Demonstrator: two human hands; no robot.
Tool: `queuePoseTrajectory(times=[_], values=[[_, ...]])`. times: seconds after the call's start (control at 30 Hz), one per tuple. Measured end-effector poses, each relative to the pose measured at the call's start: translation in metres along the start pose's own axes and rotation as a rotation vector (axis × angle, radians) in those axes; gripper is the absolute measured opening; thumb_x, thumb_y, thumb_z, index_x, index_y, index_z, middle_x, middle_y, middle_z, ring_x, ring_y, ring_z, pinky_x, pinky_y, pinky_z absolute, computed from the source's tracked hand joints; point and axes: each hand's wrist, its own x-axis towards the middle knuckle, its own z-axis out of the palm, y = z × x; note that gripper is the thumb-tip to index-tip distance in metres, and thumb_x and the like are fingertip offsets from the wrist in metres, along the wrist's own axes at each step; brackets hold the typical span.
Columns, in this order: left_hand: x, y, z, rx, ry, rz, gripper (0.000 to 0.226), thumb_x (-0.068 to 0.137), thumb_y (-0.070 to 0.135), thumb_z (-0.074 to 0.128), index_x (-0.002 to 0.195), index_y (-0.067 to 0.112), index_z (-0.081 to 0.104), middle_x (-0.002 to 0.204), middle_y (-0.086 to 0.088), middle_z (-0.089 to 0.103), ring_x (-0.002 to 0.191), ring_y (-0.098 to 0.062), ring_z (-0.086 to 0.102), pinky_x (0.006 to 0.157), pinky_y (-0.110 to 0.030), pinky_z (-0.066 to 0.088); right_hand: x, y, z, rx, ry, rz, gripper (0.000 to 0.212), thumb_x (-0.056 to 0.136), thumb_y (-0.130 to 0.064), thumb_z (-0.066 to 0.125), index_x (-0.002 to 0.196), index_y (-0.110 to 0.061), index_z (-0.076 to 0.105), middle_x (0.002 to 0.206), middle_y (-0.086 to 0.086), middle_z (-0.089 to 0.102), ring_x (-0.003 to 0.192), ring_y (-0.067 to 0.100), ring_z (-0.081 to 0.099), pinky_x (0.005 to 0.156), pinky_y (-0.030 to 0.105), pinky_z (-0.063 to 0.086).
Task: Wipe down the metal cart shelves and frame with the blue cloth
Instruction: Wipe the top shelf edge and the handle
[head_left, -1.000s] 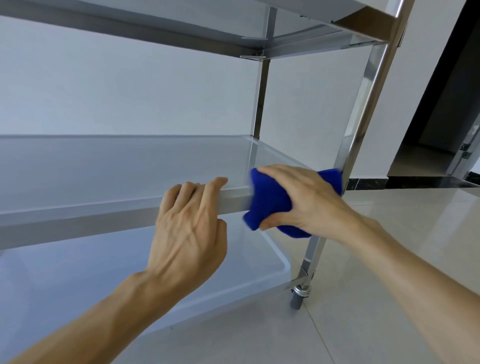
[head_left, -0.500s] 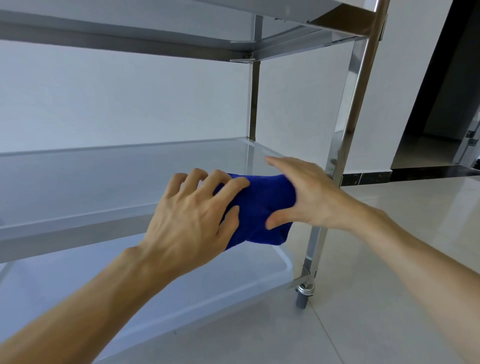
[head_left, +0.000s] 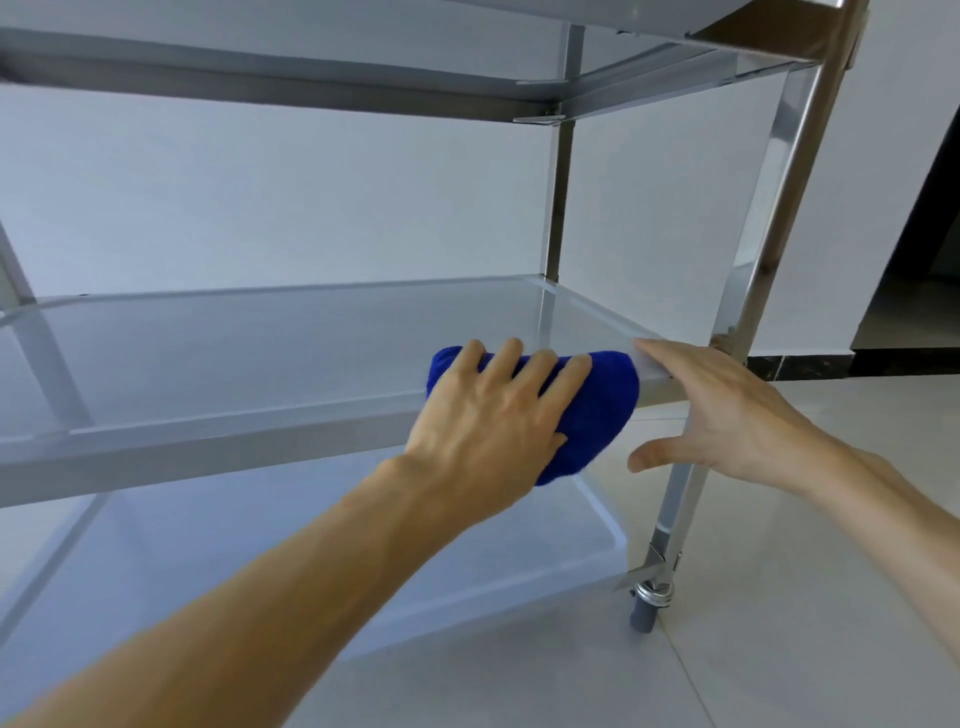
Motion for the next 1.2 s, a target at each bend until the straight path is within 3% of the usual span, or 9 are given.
queuePoseTrajectory(times=[0.13,0.23,0.47,0.7,0.83,0.93,1.0,1.13,1.2], values=[[-0.045,-0.045,-0.016,0.006,-0.027,-0.034,0.052,0.099,0.044,0.036,0.144,0.018,0.043,0.124,0.001,0.063,0.092,-0.029,0.058,0.081,-0.044,0.045,-0.001,-0.006,-0.005,-0.061,-0.020,0.006,0.115,0.057,-0.090,0.059,0.153,-0.033,0.029,0.158,-0.014,0.030,0.143,0.008,0.025,0.114,0.030,0.023],[-0.081,-0.077,-0.028,0.031,-0.028,-0.077,0.053,0.097,0.049,0.040,0.139,0.019,0.051,0.122,0.002,0.066,0.089,-0.030,0.061,0.077,-0.044,0.048,0.003,-0.030,-0.005,-0.266,-0.026,-0.110,0.116,0.063,-0.093,0.050,0.155,-0.029,0.022,0.158,-0.012,0.026,0.145,0.010,0.022,0.121,0.039,0.020],[-0.122,-0.111,-0.037,0.090,-0.054,-0.116,0.065,0.088,0.065,0.045,0.135,0.021,0.057,0.117,0.008,0.068,0.088,-0.026,0.063,0.076,-0.039,0.049,0.054,-0.152,0.004,-0.386,-0.052,-0.461,0.110,0.076,-0.073,0.062,0.158,-0.022,0.009,0.161,-0.006,0.021,0.149,0.014,0.015,0.120,0.045,0.019],[-0.172,-0.149,-0.047,0.087,0.064,-0.091,0.046,0.096,0.044,0.053,0.132,0.016,0.061,0.114,0.005,0.069,0.086,-0.024,0.063,0.076,-0.036,0.051,0.055,-0.177,0.040,-0.269,-0.014,-0.435,0.088,0.086,-0.034,0.059,0.159,-0.024,0.010,0.160,-0.007,0.028,0.145,0.009,0.020,0.115,0.029,0.017],[-0.221,-0.192,-0.059,0.093,0.036,-0.111,0.051,0.096,0.048,0.055,0.136,0.016,0.058,0.121,0.004,0.067,0.095,-0.024,0.064,0.082,-0.037,0.052,0.056,-0.173,0.043,-0.309,-0.025,-0.424,0.091,0.085,-0.035,0.058,0.160,-0.026,0.008,0.165,-0.006,0.023,0.152,0.011,0.015,0.118,0.029,0.014],[-0.264,-0.228,-0.074,0.141,0.008,-0.181,0.054,0.095,0.053,0.053,0.135,0.017,0.059,0.120,0.004,0.068,0.100,-0.023,0.065,0.083,-0.035,0.051,0.056,-0.175,0.043,-0.301,-0.007,-0.412,0.091,0.079,-0.034,0.060,0.159,-0.022,0.019,0.161,-0.005,0.033,0.151,0.015,0.025,0.118,0.034,0.022],[-0.289,-0.247,-0.084,0.158,-0.018,-0.248,0.055,0.096,0.057,0.047,0.133,0.018,0.060,0.119,0.005,0.068,0.102,-0.024,0.064,0.087,-0.034,0.047,0.055,-0.175,0.043,-0.291,0.003,-0.400,0.091,0.073,-0.041,0.056,0.157,-0.021,0.027,0.157,-0.003,0.041,0.148,0.019,0.032,0.115,0.037,0.027],[-0.304,-0.256,-0.091,0.125,-0.054,-0.325,0.058,0.095,0.061,0.045,0.131,0.018,0.059,0.119,0.005,0.067,0.102,-0.023,0.062,0.092,-0.037,0.043,0.056,-0.190,0.042,-0.315,-0.014,-0.408,0.106,0.070,-0.088,0.034,0.158,-0.034,0.014,0.162,-0.015,0.025,0.150,0.016,0.018,0.116,0.038,0.019],[-0.294,-0.248,-0.089,0.104,-0.049,-0.357,0.058,0.094,0.065,0.045,0.129,0.022,0.061,0.118,0.007,0.068,0.100,-0.022,0.063,0.091,-0.038,0.043,0.058,-0.219,0.042,-0.323,0.019,-0.488,0.107,0.070,-0.095,0.028,0.156,-0.033,0.017,0.160,-0.015,0.028,0.148,0.015,0.019,0.114,0.039,0.019]])
